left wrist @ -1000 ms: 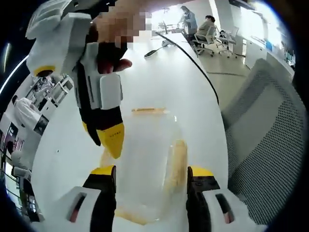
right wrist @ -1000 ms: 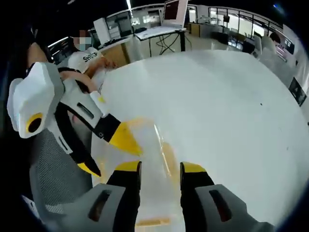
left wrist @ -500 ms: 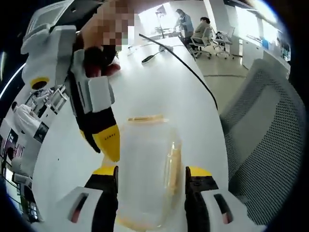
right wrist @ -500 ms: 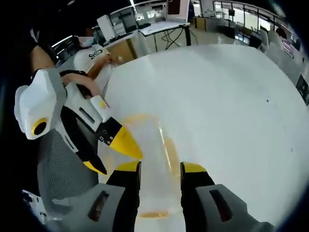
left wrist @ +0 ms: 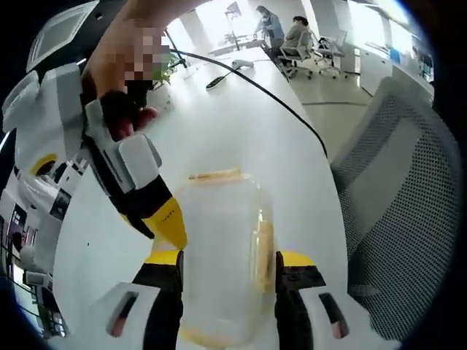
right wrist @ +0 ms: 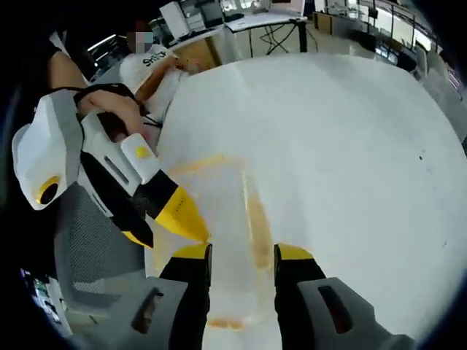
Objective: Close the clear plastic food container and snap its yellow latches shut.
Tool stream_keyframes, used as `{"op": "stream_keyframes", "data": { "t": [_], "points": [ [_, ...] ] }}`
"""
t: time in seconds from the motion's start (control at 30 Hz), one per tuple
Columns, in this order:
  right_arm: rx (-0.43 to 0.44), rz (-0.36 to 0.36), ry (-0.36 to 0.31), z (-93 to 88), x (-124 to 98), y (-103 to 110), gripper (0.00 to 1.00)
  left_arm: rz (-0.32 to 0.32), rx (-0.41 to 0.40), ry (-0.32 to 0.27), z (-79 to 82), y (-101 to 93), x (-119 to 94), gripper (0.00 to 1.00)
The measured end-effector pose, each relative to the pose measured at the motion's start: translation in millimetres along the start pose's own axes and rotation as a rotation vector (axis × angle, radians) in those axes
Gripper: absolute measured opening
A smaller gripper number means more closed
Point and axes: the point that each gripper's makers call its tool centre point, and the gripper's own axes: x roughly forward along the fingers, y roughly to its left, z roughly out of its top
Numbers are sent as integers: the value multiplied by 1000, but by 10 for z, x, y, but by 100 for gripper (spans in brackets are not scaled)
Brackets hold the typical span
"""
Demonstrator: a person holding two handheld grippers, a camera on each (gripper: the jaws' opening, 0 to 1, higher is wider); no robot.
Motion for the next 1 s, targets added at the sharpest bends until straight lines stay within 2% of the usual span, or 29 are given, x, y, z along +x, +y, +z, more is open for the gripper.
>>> {"op": "stream_keyframes", "data": {
  "t": [0.07, 0.2, 0.37, 0.43, 0.5, 0.57, 0.63, 0.8, 0.9, 0.93, 1.0],
  "points": [
    [-12, 6, 11, 27, 13, -3, 31, -13, 11, 26, -30, -30, 14, 39],
    [-53, 37, 73, 32, 40, 50, 28, -4, 38, 41, -36, -35, 30, 39],
    [-72, 22, 188, 30, 62, 39, 27, -5, 50, 48, -41, -38, 39, 38],
    [-107, 21, 232, 28, 62, 39, 27, -6, 59, 39, -38, -47, 50, 38],
    [-121, 22, 257, 43, 82, 49, 26, 6, 41, 49, -42, -46, 57, 37],
    [-112, 29, 261, 46, 84, 41, 26, 20, 64, 89, -44, -47, 62, 37],
    [-107, 37, 260, 31, 77, 33, 25, 9, 49, 109, -34, -39, 73, 37],
    [-112, 70, 241, 26, 82, 35, 25, 18, 70, 157, -47, -36, 83, 36],
    [-128, 67, 274, 33, 94, 55, 24, 15, 73, 183, -50, -27, 90, 35],
    [-147, 100, 309, -8, 79, 106, 22, 15, 76, 185, -51, -24, 98, 35],
    [-120, 73, 307, -6, 74, 78, 22, 16, 90, 187, -58, -30, 101, 33]
  ]
}}
